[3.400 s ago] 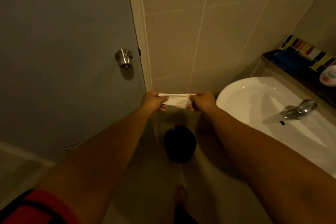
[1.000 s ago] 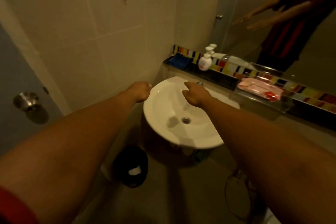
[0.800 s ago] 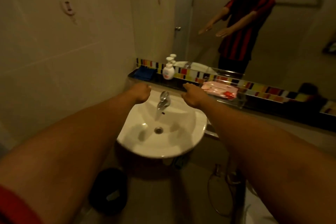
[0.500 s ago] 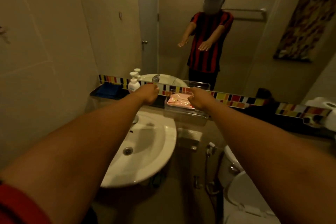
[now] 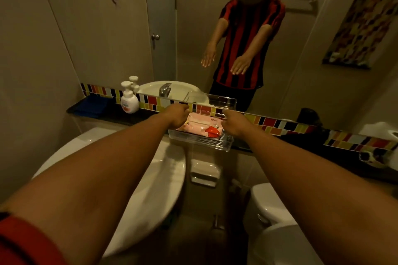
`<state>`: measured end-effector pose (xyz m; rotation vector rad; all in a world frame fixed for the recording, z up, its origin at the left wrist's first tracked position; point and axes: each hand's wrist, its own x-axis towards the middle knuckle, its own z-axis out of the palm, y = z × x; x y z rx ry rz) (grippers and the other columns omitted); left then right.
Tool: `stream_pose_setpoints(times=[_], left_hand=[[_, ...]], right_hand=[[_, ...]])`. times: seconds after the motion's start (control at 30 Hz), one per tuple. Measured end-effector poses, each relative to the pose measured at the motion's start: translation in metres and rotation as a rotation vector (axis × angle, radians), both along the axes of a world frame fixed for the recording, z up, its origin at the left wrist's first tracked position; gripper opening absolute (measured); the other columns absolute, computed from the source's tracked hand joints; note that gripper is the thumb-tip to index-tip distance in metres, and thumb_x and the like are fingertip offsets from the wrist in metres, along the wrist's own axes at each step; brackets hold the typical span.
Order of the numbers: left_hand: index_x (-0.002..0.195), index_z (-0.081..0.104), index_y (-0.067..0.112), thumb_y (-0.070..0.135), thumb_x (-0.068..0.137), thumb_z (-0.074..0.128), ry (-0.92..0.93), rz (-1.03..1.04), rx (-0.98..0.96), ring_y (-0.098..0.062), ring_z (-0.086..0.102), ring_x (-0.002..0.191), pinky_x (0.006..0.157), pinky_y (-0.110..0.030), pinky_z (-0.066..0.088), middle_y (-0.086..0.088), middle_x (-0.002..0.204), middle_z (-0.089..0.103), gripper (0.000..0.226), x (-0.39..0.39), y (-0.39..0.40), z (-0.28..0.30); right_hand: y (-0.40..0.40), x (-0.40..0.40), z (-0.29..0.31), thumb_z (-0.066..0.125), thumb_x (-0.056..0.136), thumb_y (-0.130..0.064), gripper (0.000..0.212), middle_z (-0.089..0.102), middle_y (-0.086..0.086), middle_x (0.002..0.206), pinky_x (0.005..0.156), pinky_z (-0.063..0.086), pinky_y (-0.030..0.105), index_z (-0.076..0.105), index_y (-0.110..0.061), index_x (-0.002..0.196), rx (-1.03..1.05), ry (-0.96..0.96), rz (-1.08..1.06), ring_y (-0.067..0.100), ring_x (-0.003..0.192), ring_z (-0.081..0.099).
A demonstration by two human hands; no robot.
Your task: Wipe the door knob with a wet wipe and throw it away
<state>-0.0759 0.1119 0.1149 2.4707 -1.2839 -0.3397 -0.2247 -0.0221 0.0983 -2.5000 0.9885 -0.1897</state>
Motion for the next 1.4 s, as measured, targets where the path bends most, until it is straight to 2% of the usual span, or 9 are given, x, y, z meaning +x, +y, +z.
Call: stream_pose_setpoints(times=[0.3,0.47,0.57,0.7,0.83,1.1,1.17,1.3,1.4], left_hand=[[0.14,0.047,0.005,0.021,0.102,0.04,0.004,-0.101,0.143,-0.032,0.048,0.129,0.108,-0.039,0.039,-0.017,0.143,0.049,0.042,0.078,-0.081,-0.078],[0.148,0.039,0.016,0.019,0.101,0.042,0.105,-0.106,0.17,-0.031,0.035,0.141,0.115,-0.04,0.032,-0.013,0.155,0.035,0.047,0.107,-0.11,-0.117],[0.142,0.045,0.016,0.018,0.1,0.044,0.113,-0.136,0.186,-0.03,0.049,0.129,0.109,-0.04,0.042,-0.013,0.145,0.046,0.042,0.119,-0.122,-0.133],[0.125,0.058,0.015,0.021,0.099,0.046,0.033,-0.193,0.28,-0.023,0.058,0.109,0.089,-0.032,0.046,-0.011,0.125,0.059,0.029,0.123,-0.131,-0.145],[0.123,0.059,0.015,0.021,0.097,0.051,-0.051,-0.203,0.345,-0.024,0.058,0.11,0.097,-0.038,0.05,-0.01,0.125,0.058,0.028,0.129,-0.136,-0.15],[0.128,0.055,0.015,0.025,0.093,0.053,-0.069,-0.178,0.431,-0.026,0.059,0.11,0.095,-0.037,0.051,-0.011,0.126,0.058,0.037,0.133,-0.148,-0.154],[0.128,0.056,0.015,0.025,0.092,0.054,-0.075,-0.194,0.42,-0.026,0.058,0.107,0.089,-0.036,0.051,-0.012,0.128,0.057,0.037,0.132,-0.148,-0.156],[0.131,0.055,0.014,0.018,0.095,0.052,-0.017,-0.171,0.337,-0.027,0.056,0.118,0.102,-0.04,0.047,-0.012,0.134,0.055,0.035,0.124,-0.134,-0.148],[0.137,0.049,0.008,0.014,0.099,0.045,0.021,-0.112,0.238,-0.031,0.052,0.125,0.104,-0.04,0.042,-0.015,0.14,0.051,0.039,0.127,-0.125,-0.129]], right_hand=[[-0.057,0.079,-0.073,0.053,0.095,-0.017,0.046,0.05,0.014,0.142,0.103,0.045,0.042,0.045,-0.01,0.14,0.042,0.126,0.049,0.031,0.126,0.051],[-0.078,0.117,-0.108,0.058,0.093,-0.015,0.05,0.048,0.014,0.145,0.108,0.043,0.044,0.044,-0.01,0.141,0.076,0.226,0.059,0.031,0.13,0.048],[-0.084,0.127,-0.121,0.058,0.092,-0.021,0.029,0.058,0.014,0.129,0.1,0.047,0.043,0.058,-0.007,0.118,0.051,0.252,0.116,0.029,0.116,0.055],[-0.096,0.133,-0.133,0.058,0.093,-0.024,0.009,0.062,0.012,0.116,0.095,0.051,0.043,0.058,-0.016,0.095,0.022,0.297,0.161,0.025,0.104,0.058],[-0.105,0.138,-0.137,0.058,0.092,-0.032,0.023,0.06,0.009,0.12,0.098,0.049,0.043,0.064,-0.013,0.104,-0.067,0.353,0.241,0.024,0.111,0.054],[-0.109,0.144,-0.141,0.054,0.093,-0.034,0.03,0.053,0.009,0.133,0.104,0.044,0.046,0.063,-0.014,0.115,-0.166,0.455,0.28,0.028,0.125,0.046],[-0.107,0.146,-0.142,0.057,0.091,-0.033,0.031,0.054,0.008,0.13,0.1,0.047,0.045,0.062,-0.015,0.116,-0.18,0.47,0.25,0.027,0.12,0.05],[-0.103,0.147,-0.135,0.056,0.091,-0.035,0.03,0.062,0.008,0.122,0.095,0.05,0.045,0.064,-0.016,0.112,-0.174,0.488,0.225,0.025,0.11,0.057],[-0.097,0.146,-0.121,0.053,0.093,-0.032,0.033,0.061,0.01,0.127,0.097,0.049,0.046,0.059,-0.014,0.121,-0.2,0.429,0.206,0.029,0.114,0.057]])
